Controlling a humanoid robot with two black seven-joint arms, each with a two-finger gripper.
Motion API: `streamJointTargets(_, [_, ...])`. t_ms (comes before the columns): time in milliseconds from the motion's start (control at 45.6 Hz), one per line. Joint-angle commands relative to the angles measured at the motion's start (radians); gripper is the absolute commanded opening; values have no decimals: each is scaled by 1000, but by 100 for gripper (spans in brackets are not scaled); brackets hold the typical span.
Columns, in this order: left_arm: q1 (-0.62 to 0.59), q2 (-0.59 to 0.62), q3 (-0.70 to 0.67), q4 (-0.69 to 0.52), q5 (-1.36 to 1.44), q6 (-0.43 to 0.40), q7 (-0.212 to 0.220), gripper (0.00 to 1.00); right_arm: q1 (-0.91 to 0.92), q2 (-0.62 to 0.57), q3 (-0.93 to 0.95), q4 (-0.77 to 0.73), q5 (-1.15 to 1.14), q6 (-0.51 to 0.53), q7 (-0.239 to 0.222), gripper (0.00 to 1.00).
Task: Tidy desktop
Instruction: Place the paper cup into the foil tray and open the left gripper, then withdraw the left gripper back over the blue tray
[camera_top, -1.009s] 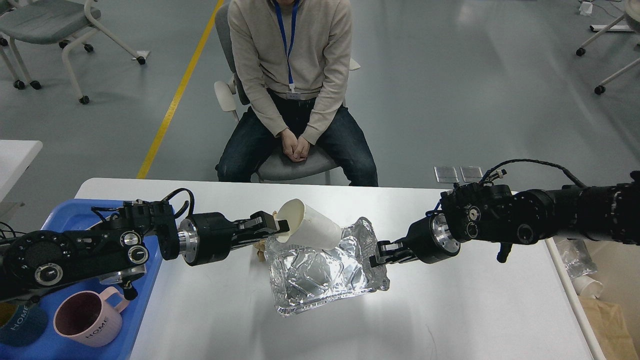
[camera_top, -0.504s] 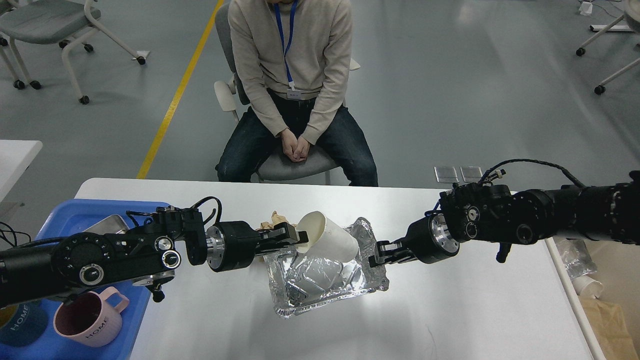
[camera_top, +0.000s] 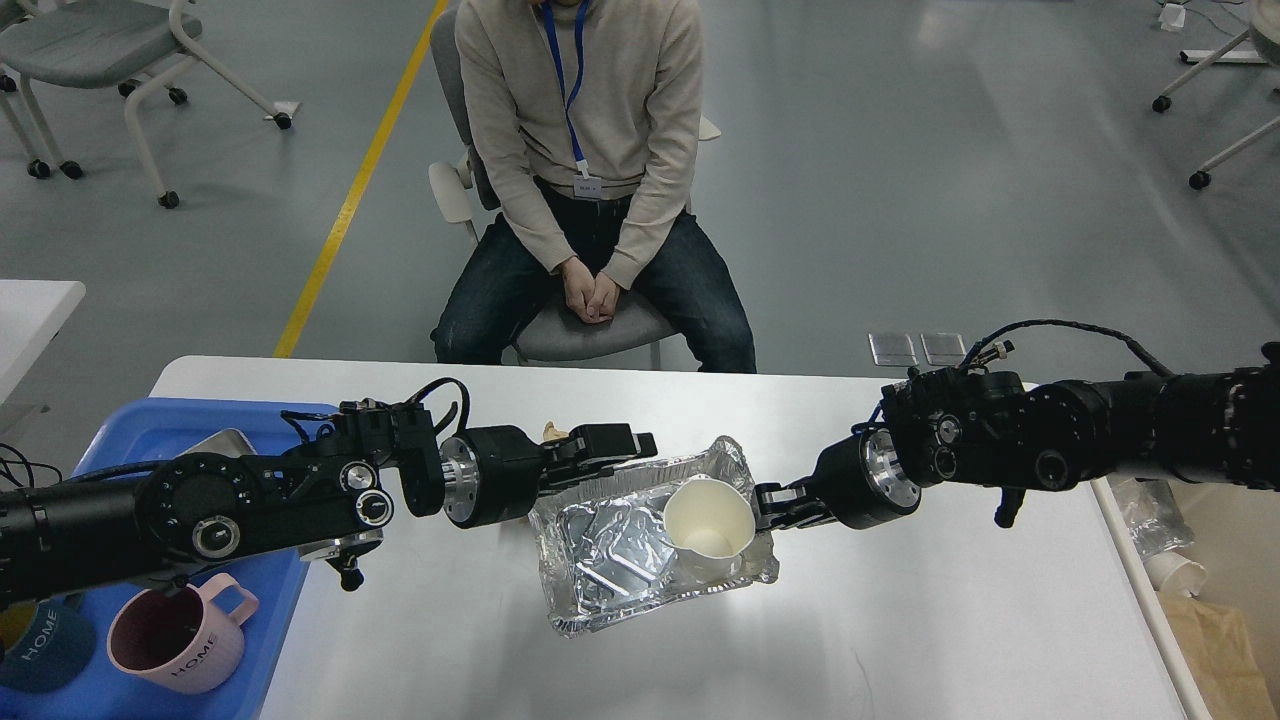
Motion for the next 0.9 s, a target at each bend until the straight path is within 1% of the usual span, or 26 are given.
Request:
streamJointTargets(0, [-1,-5,-5,4,-6,11,-4,69,0,-2,0,0,-1,0,0,0])
streamJointTargets(132, [0,12,-12,4,-6,11,-9,70,-5,-2,-1,-3,-1,-2,0,0])
streamJointTargets(373, [11,118,-35,-4,-9,11,-13,70,-18,-15,-5,-9,15,-3,-1,0])
streamJointTargets(570, [17,230,-35,-13,-16,-1,-10,70,-18,-43,-14,-3,19,-3,-1,0])
streamJointTargets(702, [16,319,-35,-43,-16,-16,-10,72,-18,-48,-14,0,19,-3,-1,0])
streamJointTargets(877, [17,474,-35,-79,-16,4,-13,74,-18,-48,-12,0,19,-3,-1,0])
